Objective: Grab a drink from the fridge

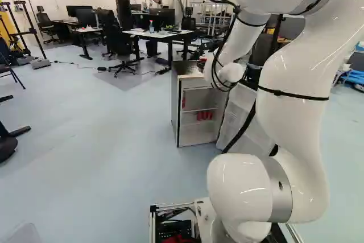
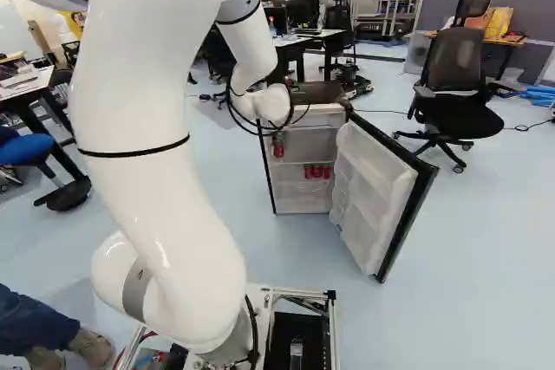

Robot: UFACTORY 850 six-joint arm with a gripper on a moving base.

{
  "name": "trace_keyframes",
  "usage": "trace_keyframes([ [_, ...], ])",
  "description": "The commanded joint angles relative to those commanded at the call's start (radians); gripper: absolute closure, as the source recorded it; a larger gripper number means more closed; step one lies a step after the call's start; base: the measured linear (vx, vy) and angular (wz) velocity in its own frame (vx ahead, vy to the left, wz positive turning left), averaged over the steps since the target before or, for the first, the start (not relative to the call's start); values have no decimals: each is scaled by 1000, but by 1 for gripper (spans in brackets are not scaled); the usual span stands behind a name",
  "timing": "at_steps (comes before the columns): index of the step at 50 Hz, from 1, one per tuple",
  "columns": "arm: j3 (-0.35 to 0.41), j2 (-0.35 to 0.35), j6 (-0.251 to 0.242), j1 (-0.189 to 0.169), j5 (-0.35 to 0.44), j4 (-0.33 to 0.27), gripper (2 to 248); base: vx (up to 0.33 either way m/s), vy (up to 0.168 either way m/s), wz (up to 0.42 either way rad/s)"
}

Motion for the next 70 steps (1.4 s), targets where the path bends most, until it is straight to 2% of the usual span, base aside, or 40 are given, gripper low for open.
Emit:
trace_keyframes([
  [25,-111,-92,0,8,-11,0,152,0,0,0],
  [70,-327,-261,0,-1,-115,0,152,0,0,0],
])
